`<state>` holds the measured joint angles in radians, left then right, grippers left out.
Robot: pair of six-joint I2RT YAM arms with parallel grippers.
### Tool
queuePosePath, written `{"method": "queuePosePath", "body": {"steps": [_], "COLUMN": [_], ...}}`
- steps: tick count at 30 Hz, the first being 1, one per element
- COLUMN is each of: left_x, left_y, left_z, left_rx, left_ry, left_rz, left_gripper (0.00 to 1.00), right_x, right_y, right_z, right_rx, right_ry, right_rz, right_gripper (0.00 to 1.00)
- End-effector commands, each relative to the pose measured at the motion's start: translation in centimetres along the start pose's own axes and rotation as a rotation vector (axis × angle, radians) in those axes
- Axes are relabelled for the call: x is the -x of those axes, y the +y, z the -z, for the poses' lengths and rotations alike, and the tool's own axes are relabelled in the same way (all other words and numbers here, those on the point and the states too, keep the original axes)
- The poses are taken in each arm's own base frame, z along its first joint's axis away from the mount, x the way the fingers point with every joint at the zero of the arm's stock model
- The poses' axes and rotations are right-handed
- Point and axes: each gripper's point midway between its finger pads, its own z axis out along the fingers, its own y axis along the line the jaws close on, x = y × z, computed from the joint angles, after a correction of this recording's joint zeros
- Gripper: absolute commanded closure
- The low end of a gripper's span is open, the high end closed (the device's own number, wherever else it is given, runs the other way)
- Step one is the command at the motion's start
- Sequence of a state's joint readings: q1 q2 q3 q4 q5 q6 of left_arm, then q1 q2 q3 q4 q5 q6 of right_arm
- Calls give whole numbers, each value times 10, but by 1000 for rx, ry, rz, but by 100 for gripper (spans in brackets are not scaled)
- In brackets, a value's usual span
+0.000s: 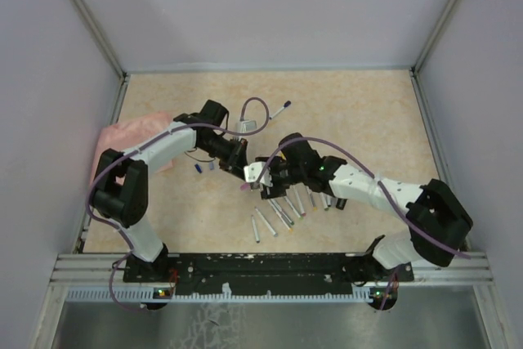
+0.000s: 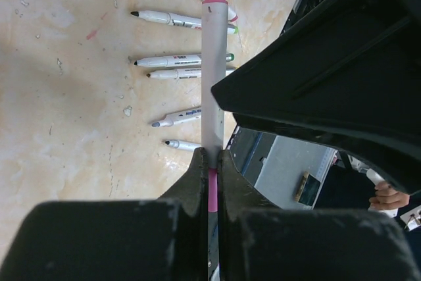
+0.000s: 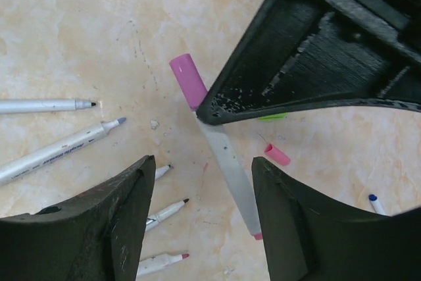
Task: Open the pen caps
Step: Pick up the pen from the center of the board.
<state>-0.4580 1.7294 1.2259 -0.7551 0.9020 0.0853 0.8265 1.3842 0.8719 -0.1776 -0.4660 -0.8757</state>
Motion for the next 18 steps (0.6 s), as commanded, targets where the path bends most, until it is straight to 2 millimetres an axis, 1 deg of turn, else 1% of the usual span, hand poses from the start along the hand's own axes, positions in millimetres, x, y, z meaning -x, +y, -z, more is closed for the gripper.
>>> {"method": "queuePosePath", "body": {"steps": [1, 3, 6, 11, 12, 13, 15, 16, 17, 18], "left_x": [-6, -8, -8, -8, -7, -7, -6, -5, -3, -1], "left_y": [-16, -20, -22, -25, -26, -28, -30, -31, -32, -33], "left_z": [6, 6, 7, 7, 8, 8, 10, 11, 12, 14], "left_rx": [-52, -65, -77, -86, -86, -88, -87, -84, -80, -73], "left_ry": [4, 11, 11, 12, 11, 9, 4, -1, -6, -15], "left_rz": [6, 9, 6, 3, 1, -1, -3, -5, -7, -13], "left_gripper": [100, 100, 100, 100, 100, 100, 100, 100, 98, 94], "right_x": [17, 16, 15, 17, 17, 18, 20, 20, 20, 21], "right_y": [-22, -21, -19, -22, -23, -24, -26, -27, -27, -28], "right_z": [-4, -8, -12, -12, -10, -10, -7, -6, -4, -2], "right_rx": [-59, -58, -58, -82, -90, -96, -113, -125, -136, -147], "right_ry": [13, 23, 34, 50, 51, 51, 47, 46, 44, 38], "right_rz": [125, 136, 151, 171, 173, 177, 182, 185, 189, 191], "right_gripper": [40, 41, 48, 61, 67, 74, 93, 99, 100, 100]}}
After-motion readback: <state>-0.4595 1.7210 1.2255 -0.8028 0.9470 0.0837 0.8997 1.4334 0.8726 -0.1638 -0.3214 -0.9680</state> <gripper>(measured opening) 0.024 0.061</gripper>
